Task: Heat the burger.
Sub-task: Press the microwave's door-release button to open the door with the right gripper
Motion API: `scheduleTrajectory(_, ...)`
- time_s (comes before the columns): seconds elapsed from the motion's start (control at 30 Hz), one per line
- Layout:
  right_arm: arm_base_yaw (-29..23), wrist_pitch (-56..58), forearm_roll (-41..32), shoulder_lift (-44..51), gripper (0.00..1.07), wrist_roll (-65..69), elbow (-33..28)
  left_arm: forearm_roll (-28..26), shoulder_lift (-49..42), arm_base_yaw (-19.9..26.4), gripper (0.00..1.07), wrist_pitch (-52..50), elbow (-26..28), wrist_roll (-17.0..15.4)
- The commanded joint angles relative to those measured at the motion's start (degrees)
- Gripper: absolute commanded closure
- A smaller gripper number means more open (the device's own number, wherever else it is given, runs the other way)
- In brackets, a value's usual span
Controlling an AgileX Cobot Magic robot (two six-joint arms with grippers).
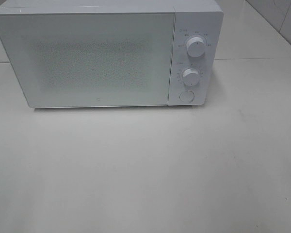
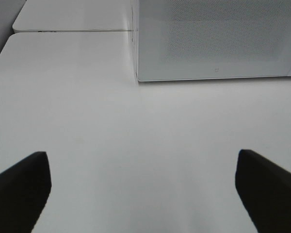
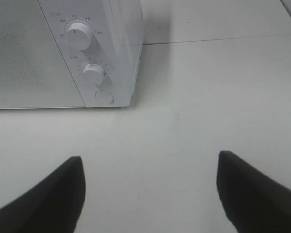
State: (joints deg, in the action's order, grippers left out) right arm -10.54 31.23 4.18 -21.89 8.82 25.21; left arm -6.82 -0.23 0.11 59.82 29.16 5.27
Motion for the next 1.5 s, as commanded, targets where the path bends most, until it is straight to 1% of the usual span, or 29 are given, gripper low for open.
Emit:
scheduleTrajectory(0.03,0.23,-9.11,0.06,-6.82,0.36,0.23,-1.26,-0.34,-1.15,0.29,0.09,-0.4,-0.23,-0.4)
scheduleTrajectory(0.07,0.23,-9.11,0.06,-6.82,0.36,0.23,-1.26,-0.34,-1.15,0.29,0.09,-0.4,-0.23,-0.4)
scheduleTrajectory(0.13,0.23,-14.32,0.06,-11.97,0.36,0.23,-1.32,-0.34,-1.15,0.29,0.09,-0.4,-0.23,-0.4)
scheduleTrajectory(0.2,0.23,-16.21,0.0,-13.52,0.36,0.23,-1.32,-0.34,-1.15,0.29,0.09,-0.4,-0.23,-0.4)
scheduleTrajectory(0.23,0.23,-19.82,-0.23,-17.36,0.36,0.23,-1.32,-0.34,-1.15,0.29,0.09,-0.4,-0.23,-0.4)
scheduleTrajectory(0.27,0.23,-19.82,-0.23,-17.36,0.36,0.23,-1.32,-0.34,-1.15,0.29,0.09,-0.4,-0.23,-0.4)
scheduleTrajectory(0.4,0.23,-28.07,-0.23,-26.3,0.36,0.69,-1.32,-0.34,-1.15,0.29,0.09,-0.4,-0.23,-0.4)
scheduleTrajectory(0.47,0.23,-29.56,-0.23,-27.67,0.36,0.92,-1.32,-0.34,-1.15,0.29,0.09,-0.4,-0.23,-0.4)
scheduleTrajectory(0.5,0.23,-33.69,-0.23,-30.71,0.36,1.95,-1.32,-0.34,-1.15,0.29,0.09,-0.4,-0.23,-0.4)
scheduleTrajectory(0.53,0.23,-33.69,-0.23,-30.71,0.36,1.95,-1.32,-0.34,-1.15,0.29,0.09,-0.4,-0.23,-0.4)
scheduleTrajectory(0.6,0.23,-39.19,-0.23,-35.64,0.36,2.58,-1.32,-0.34,-1.15,0.29,0.09,-0.4,-0.23,-0.4)
scheduleTrajectory(0.73,0.23,-44.98,-0.23,-39.99,0.36,2.58,-1.32,-0.34,-1.15,0.29,0.09,-0.4,-0.23,-0.4)
scheduleTrajectory(0.8,0.23,-51.57,-0.23,-44.23,0.36,2.58,-1.32,-0.34,-1.15,0.29,0.09,-0.4,-0.23,-0.4)
scheduleTrajectory(0.83,0.23,-51.57,-0.23,-44.23,0.36,2.58,-1.32,-0.34,-1.15,0.29,0.09,-0.4,-0.23,-0.4)
scheduleTrajectory(0.87,0.23,-55.63,-0.17,-47.21,0.36,2.12,-1.32,-0.34,-1.15,0.29,0.09,-0.4,-0.23,-0.4)
scheduleTrajectory(0.9,0.23,-55.63,-0.17,-47.21,0.36,2.12,-1.32,-0.34,-1.15,0.29,0.09,-0.4,-0.23,-0.4)
scheduleTrajectory(0.97,0.23,-61.36,-0.23,-51.34,0.36,0.8,-1.32,-0.34,-1.15,0.29,0.09,-0.4,-0.23,-0.4)
scheduleTrajectory(1.1,0.11,-66.23,-0.8,-55.12,0.36,-2.18,-1.32,-0.34,-1.15,0.29,0.09,-0.4,-0.23,-0.4)
scheduleTrajectory(1.13,-1.03,-68.41,-4.18,-57.58,0.36,-5.79,-1.32,-0.34,-1.15,0.29,0.09,-0.4,-0.23,-0.4)
scheduleTrajectory(1.17,-1.03,-68.41,-4.18,-57.58,0.36,-5.79,-1.32,-0.34,-1.15,0.29,0.09,-0.4,-0.23,-0.4)
scheduleTrajectory(1.23,-4.18,-71.79,-12.15,-60.39,0.36,-14.78,-1.32,-0.34,-1.15,0.29,0.09,-0.4,-0.23,-0.4)
scheduleTrajectory(1.27,-4.18,-71.79,-12.15,-60.39,0.36,-14.78,-1.32,-0.34,-1.15,0.29,0.09,-0.4,-0.23,-0.4)
scheduleTrajectory(1.3,-6.59,-74.43,-17.42,-62.05,0.36,-20.23,-1.32,-0.34,-1.15,0.29,0.09,-0.4,-0.23,-0.4)
scheduleTrajectory(1.33,-8.08,-75.92,-20.17,-62.97,0.36,-22.69,-1.32,-0.34,-1.15,0.29,0.09,-0.4,-0.23,-0.4)
scheduleTrajectory(1.37,-8.08,-75.92,-20.17,-62.97,0.36,-22.69,-1.32,-0.34,-1.15,0.29,0.09,-0.4,-0.23,-0.4)
scheduleTrajectory(1.4,-10.94,-78.95,-24.41,-64.52,0.36,-25.67,-1.32,-0.34,-1.15,0.29,0.09,-0.4,-0.23,-0.4)
scheduleTrajectory(1.43,-10.94,-78.95,-24.41,-64.52,0.36,-25.67,-1.32,-0.34,-1.15,0.29,0.09,-0.4,-0.23,-0.4)
scheduleTrajectory(1.47,-13.41,-81.3,-28.3,-66.23,0.36,-27.22,-1.32,-0.34,-1.15,0.29,0.09,-0.4,-0.23,-0.4)
scheduleTrajectory(1.5,-14.78,-82.45,-30.14,-67.04,0.36,-27.5,-1.32,-0.34,-1.15,0.29,0.09,-0.4,-0.23,-0.4)
